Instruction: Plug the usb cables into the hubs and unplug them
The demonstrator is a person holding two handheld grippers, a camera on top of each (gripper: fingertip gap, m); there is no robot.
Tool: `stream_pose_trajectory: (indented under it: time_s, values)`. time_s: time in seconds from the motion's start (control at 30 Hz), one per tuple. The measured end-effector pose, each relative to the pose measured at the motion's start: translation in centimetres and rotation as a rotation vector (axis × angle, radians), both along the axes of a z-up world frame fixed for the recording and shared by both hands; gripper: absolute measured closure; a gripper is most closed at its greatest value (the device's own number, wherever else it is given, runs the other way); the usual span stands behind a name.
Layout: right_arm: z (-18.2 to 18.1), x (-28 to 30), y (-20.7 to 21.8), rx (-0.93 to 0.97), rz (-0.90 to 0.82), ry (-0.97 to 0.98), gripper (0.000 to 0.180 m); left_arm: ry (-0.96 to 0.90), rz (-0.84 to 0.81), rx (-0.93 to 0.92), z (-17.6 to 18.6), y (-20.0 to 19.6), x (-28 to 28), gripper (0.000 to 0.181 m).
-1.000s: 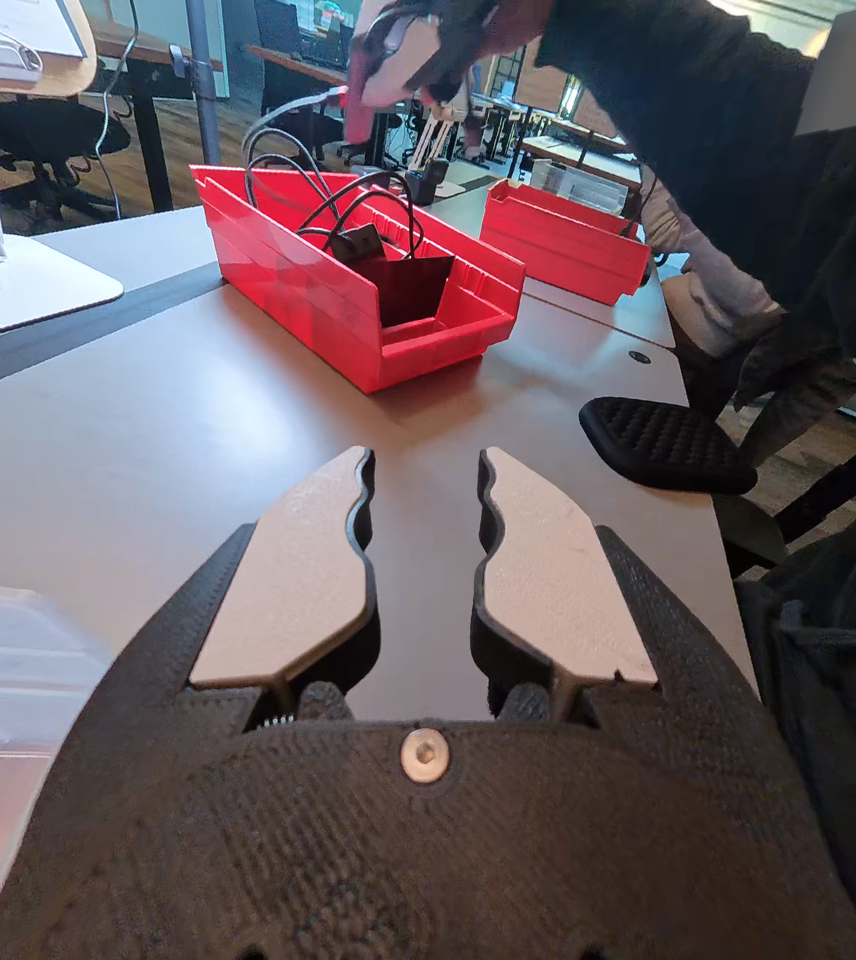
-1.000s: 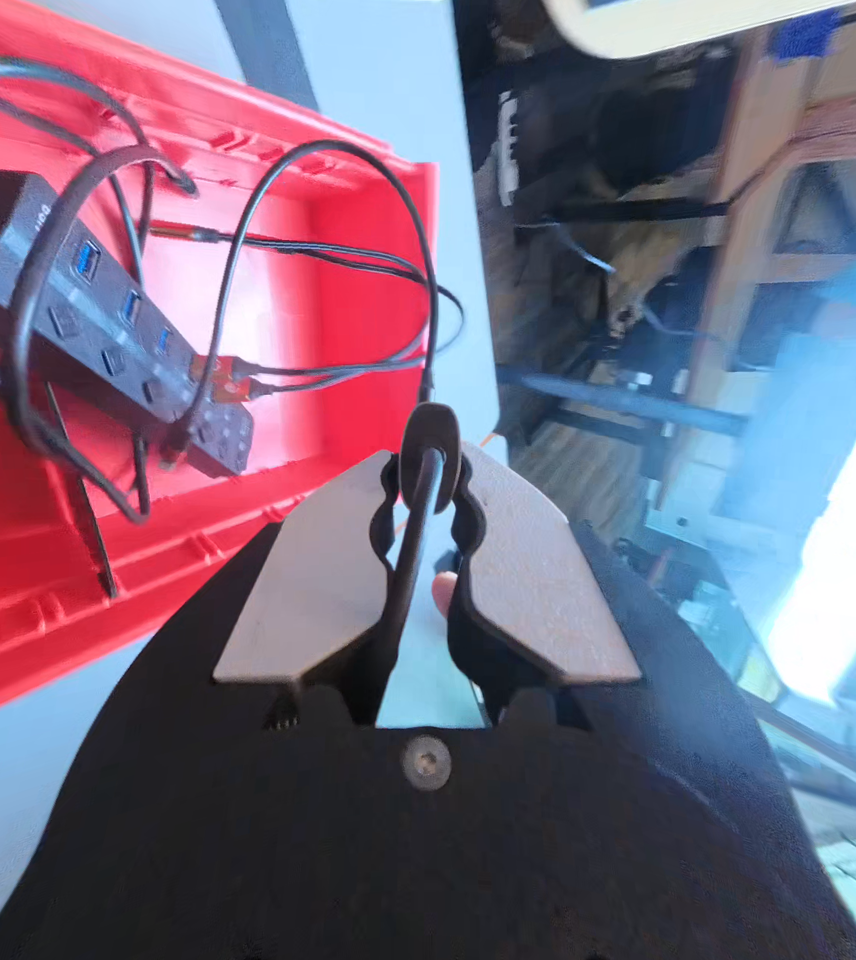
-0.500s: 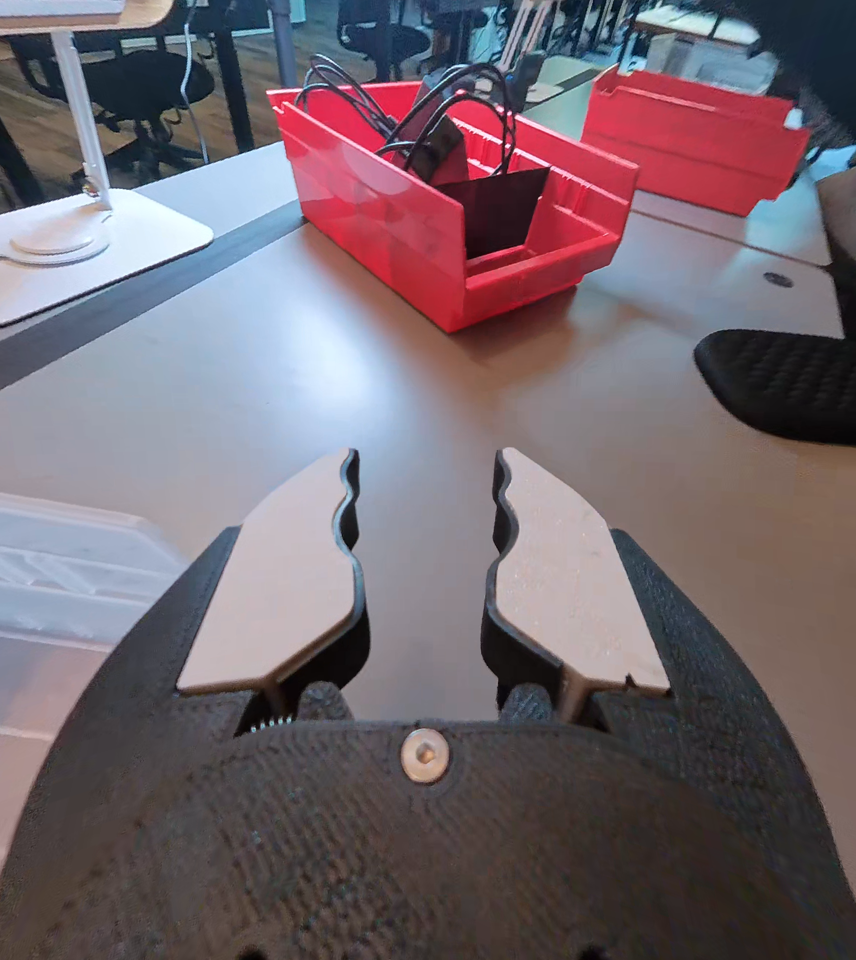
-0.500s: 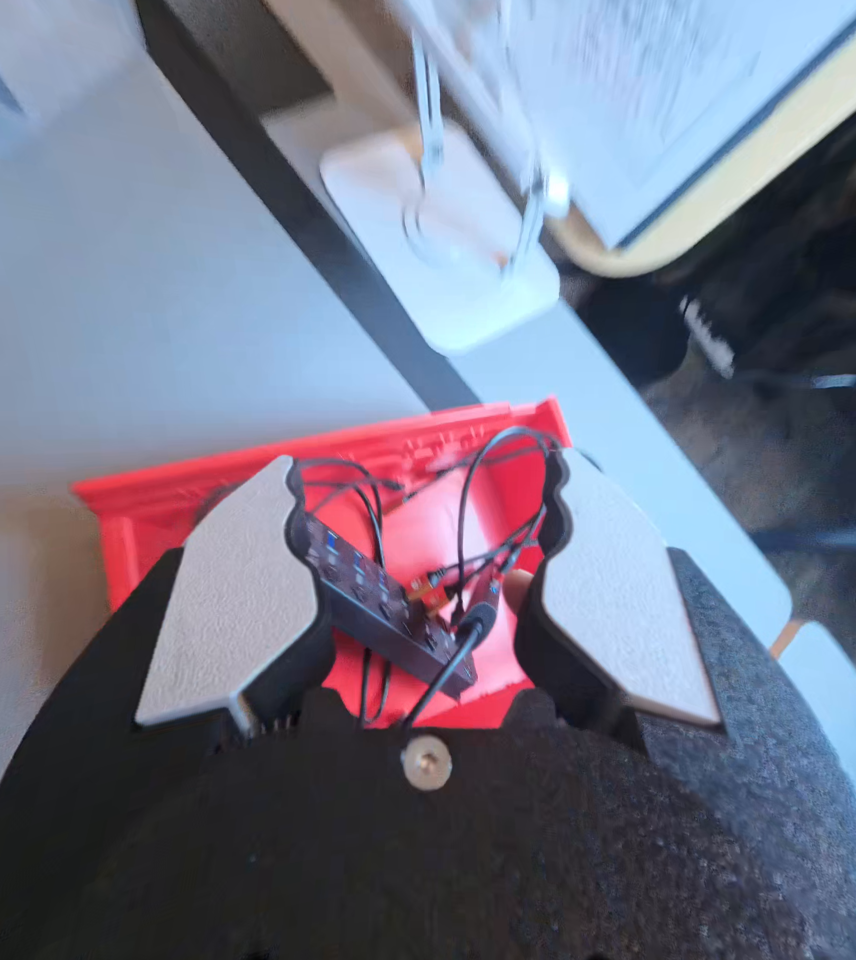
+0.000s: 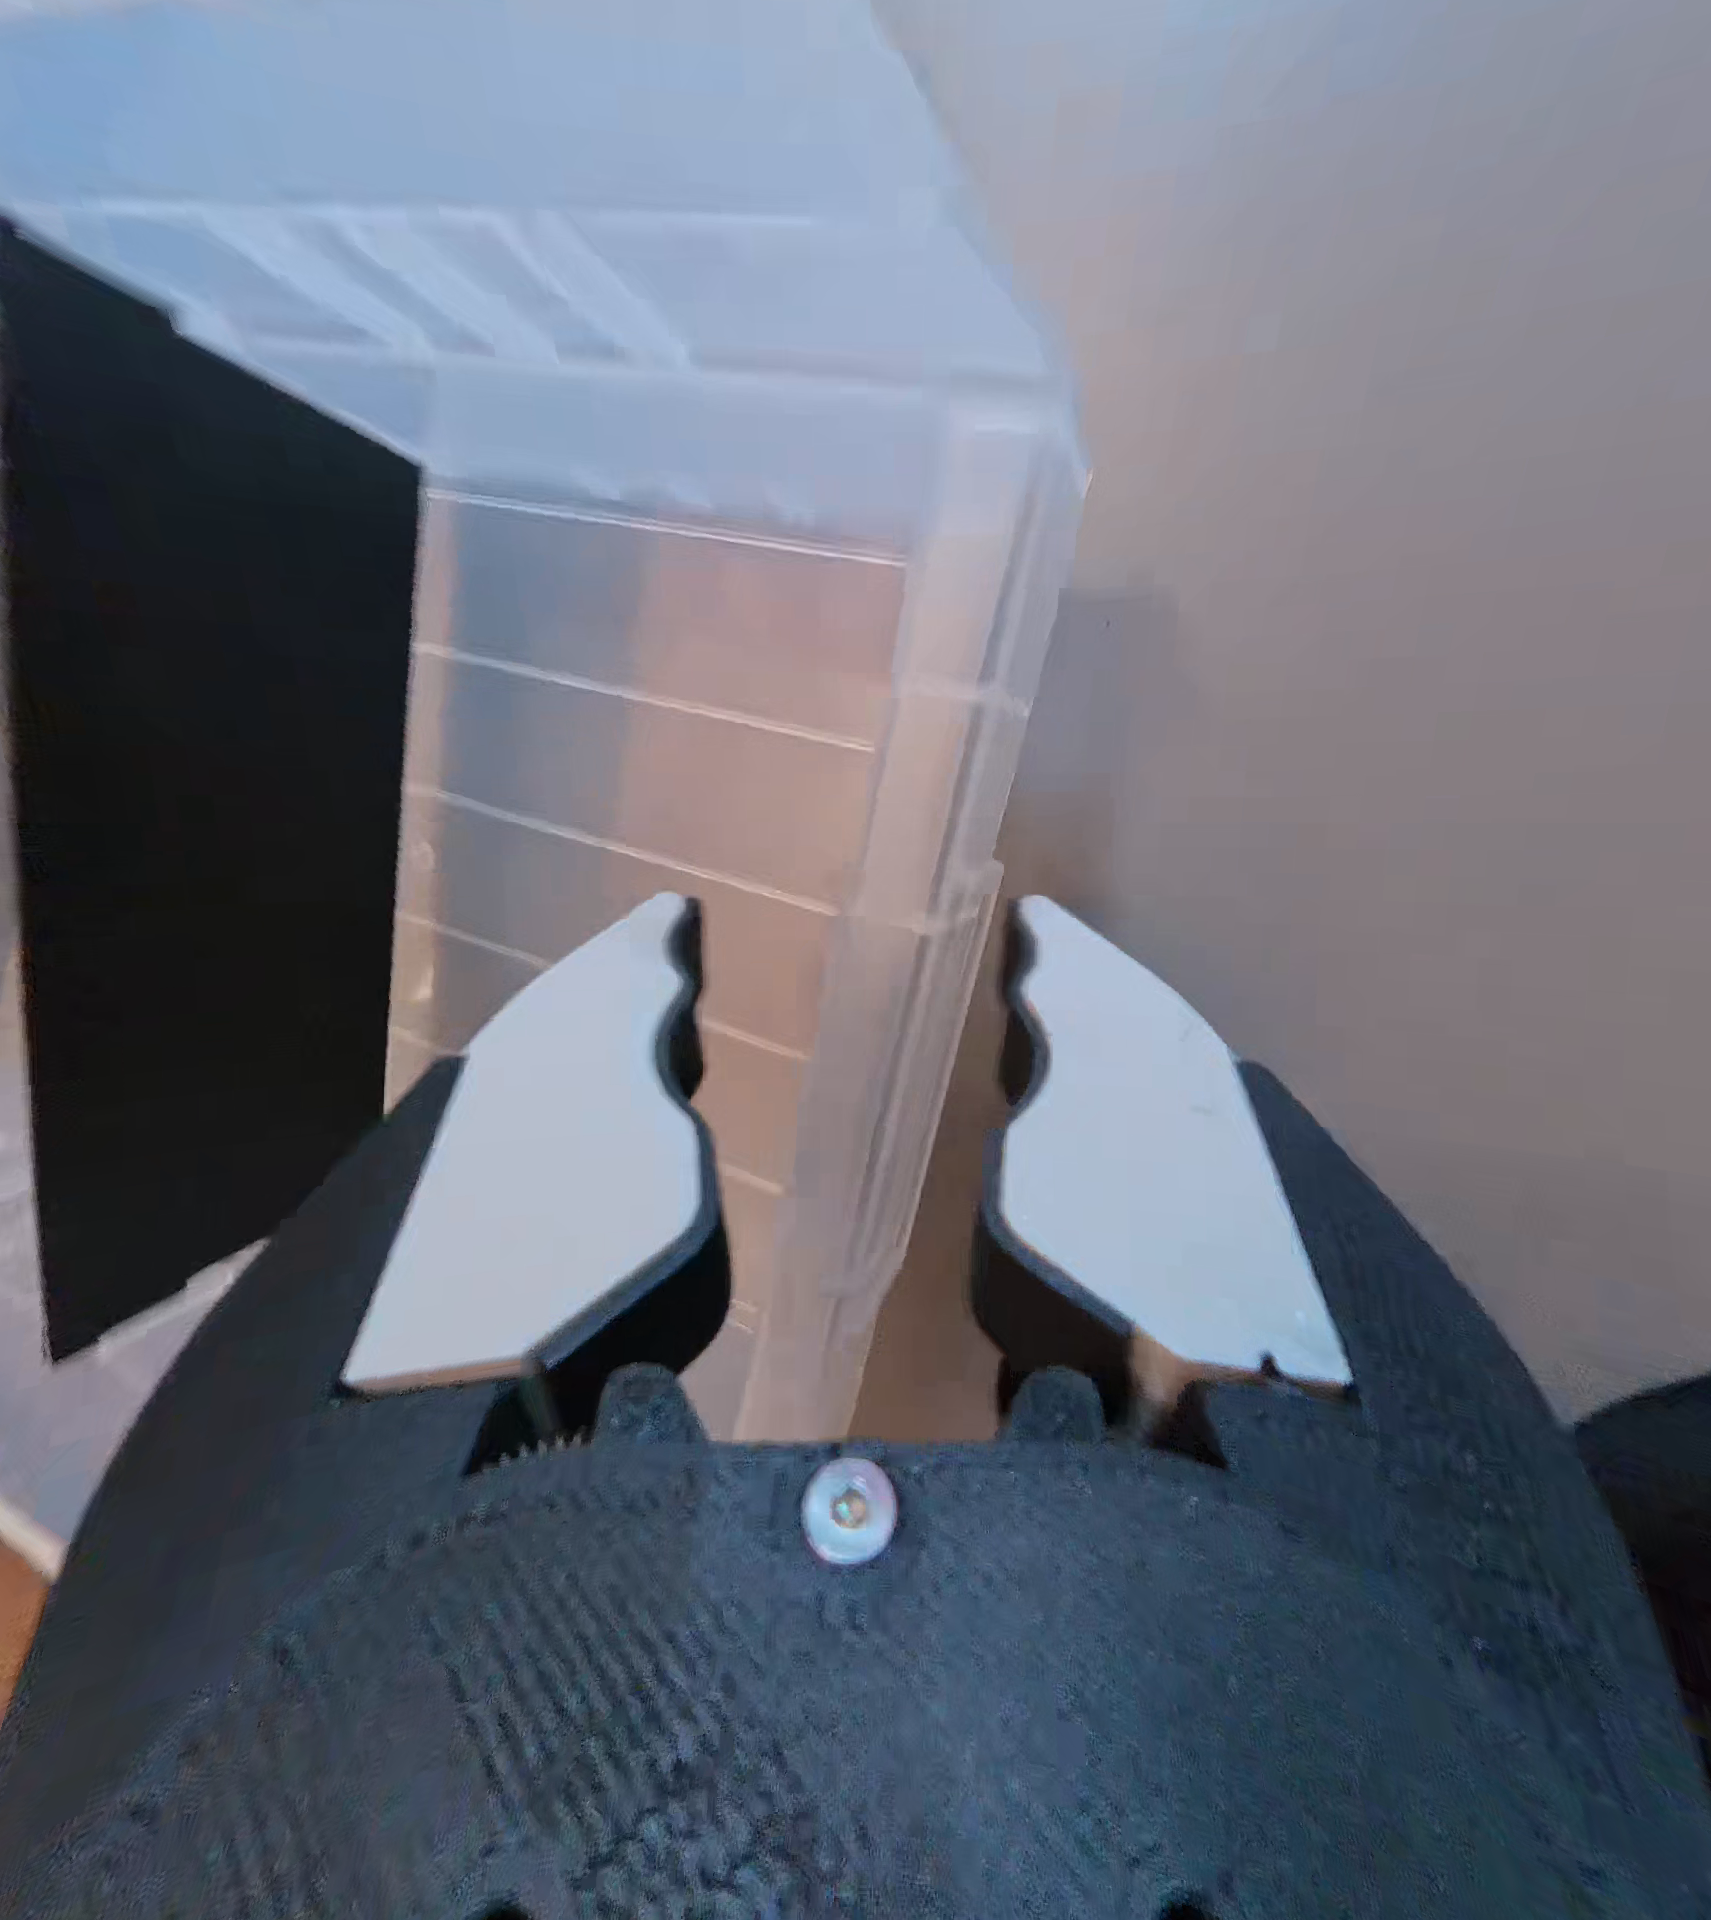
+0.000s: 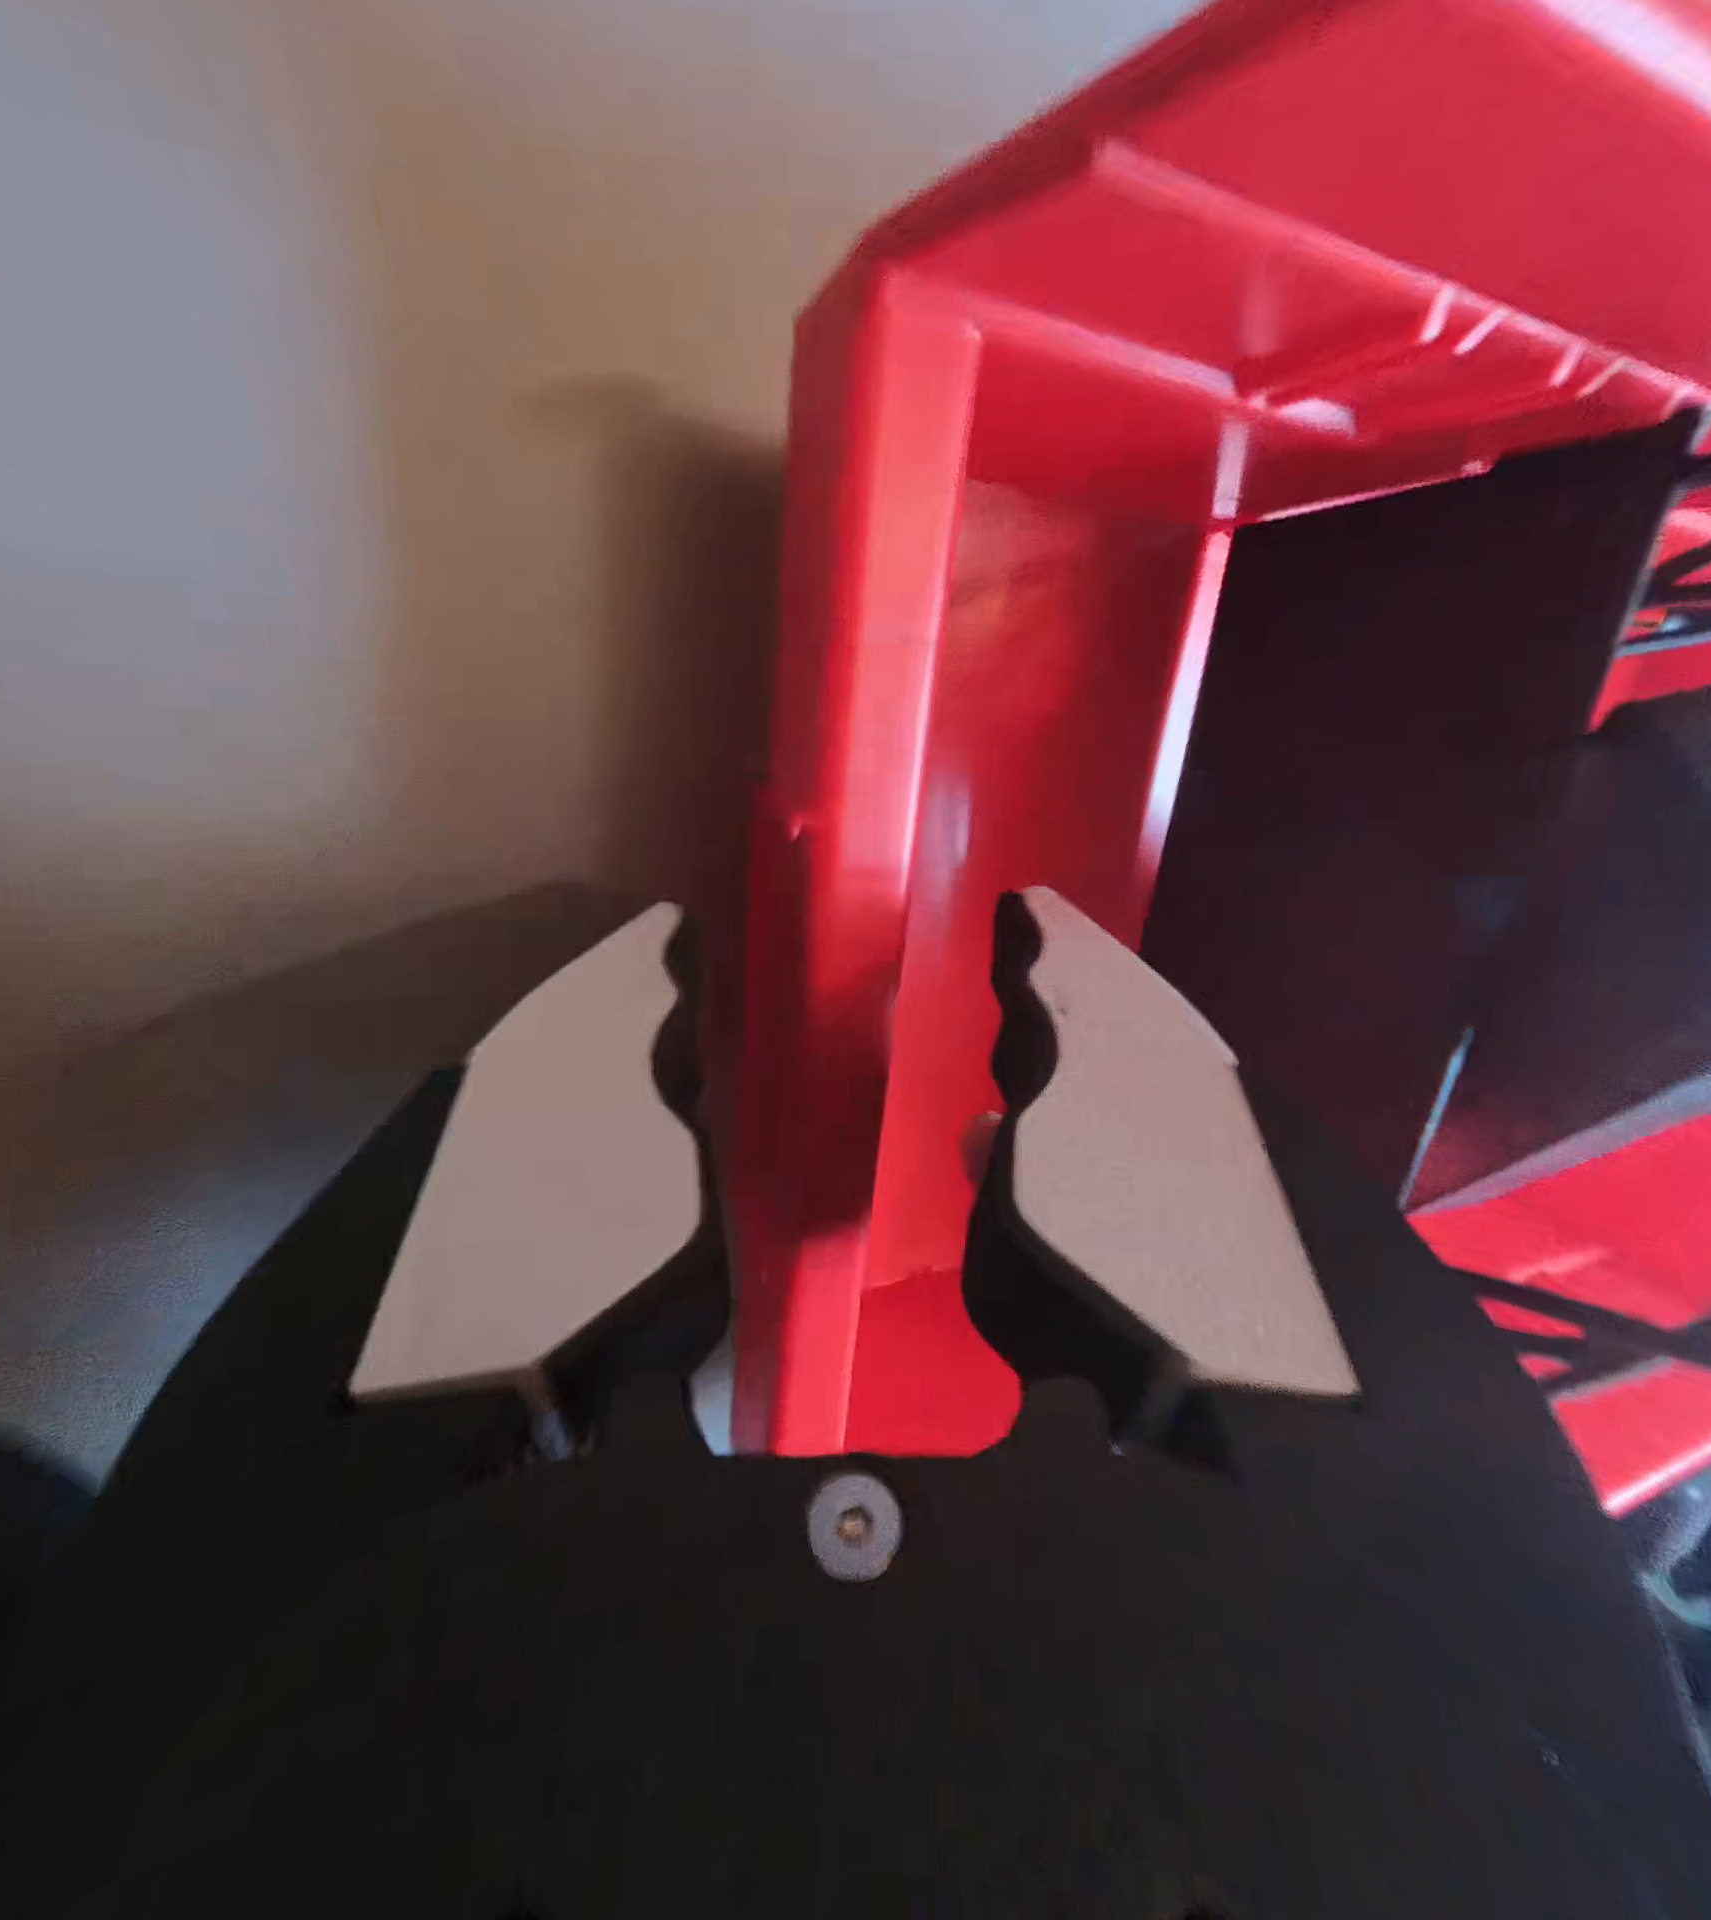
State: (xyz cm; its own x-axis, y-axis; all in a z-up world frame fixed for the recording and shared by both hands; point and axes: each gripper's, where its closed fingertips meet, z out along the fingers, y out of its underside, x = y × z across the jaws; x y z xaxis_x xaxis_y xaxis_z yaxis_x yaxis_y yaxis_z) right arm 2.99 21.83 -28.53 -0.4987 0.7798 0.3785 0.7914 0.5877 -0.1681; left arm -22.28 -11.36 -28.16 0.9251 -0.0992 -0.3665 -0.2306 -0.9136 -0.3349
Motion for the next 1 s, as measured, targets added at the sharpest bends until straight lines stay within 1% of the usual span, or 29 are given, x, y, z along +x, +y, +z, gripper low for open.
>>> stream_pose_trajectory:
  time_s: [0.03,0.07,0.13,0.27,0.43,0.53,0.6,0.63,0.67,0.7,0.73,0.77,0.8,0.87,0.93,1.0]
  values:
    - [-0.9,-0.3,0.0,0.016,0.010,-0.006,0.142,0.007,-0.048,-0.032,-0.8,0.4,0.2,0.138]
    - [-1.3,-0.7,-0.2,0.028,0.035,0.006,0.150,0.020,-0.110,-0.041,-1.2,1.0,0.6,0.150]
    - [-1.0,-1.0,-0.9,0.046,0.074,0.022,0.150,0.092,-0.149,-0.001,-1.1,2.9,0.6,0.151]
    - [-0.9,0.0,-4.1,0.060,0.171,0.036,0.150,0.067,-0.217,0.043,-1.0,6.9,2.9,0.153]
    - [-0.8,2.2,-10.1,0.034,0.255,0.074,0.150,0.085,-0.421,0.076,-0.9,12.6,6.4,0.152]
    - [-0.5,3.6,-14.1,0.001,0.286,0.121,0.150,0.146,-0.518,0.119,-0.5,16.3,7.6,0.150]
    - [0.2,4.7,-17.3,-0.048,0.317,0.168,0.149,0.218,-0.578,0.154,0.2,18.0,7.9,0.147]
    - [1.1,5.2,-19.2,-0.096,0.341,0.214,0.146,0.233,-0.591,0.179,0.7,18.4,8.2,0.145]
    - [2.3,5.9,-21.3,-0.173,0.358,0.262,0.137,0.253,-0.582,0.212,1.4,18.6,8.2,0.143]
    - [3.9,6.7,-23.4,-0.270,0.367,0.312,0.134,0.256,-0.572,0.245,2.2,18.5,8.5,0.142]
    - [5.6,7.6,-25.2,-0.391,0.371,0.368,0.135,0.226,-0.559,0.295,3.1,18.3,9.0,0.141]
    - [7.5,8.3,-26.1,-0.489,0.353,0.440,0.135,0.185,-0.525,0.358,4.2,17.9,9.5,0.144]
    - [9.2,8.8,-26.0,-0.550,0.315,0.515,0.135,0.132,-0.487,0.429,5.5,17.3,10.2,0.145]
    - [12.0,9.5,-23.2,-0.585,0.179,0.692,0.136,-0.056,-0.422,0.556,7.8,15.5,12.4,0.144]
    - [13.2,10.5,-18.4,-0.560,-0.029,0.846,0.136,-0.273,-0.357,0.668,9.5,13.2,15.2,0.144]
    - [12.6,12.1,-12.9,-0.505,-0.264,0.955,0.132,-0.472,-0.304,0.741,10.3,11.0,18.5,0.140]
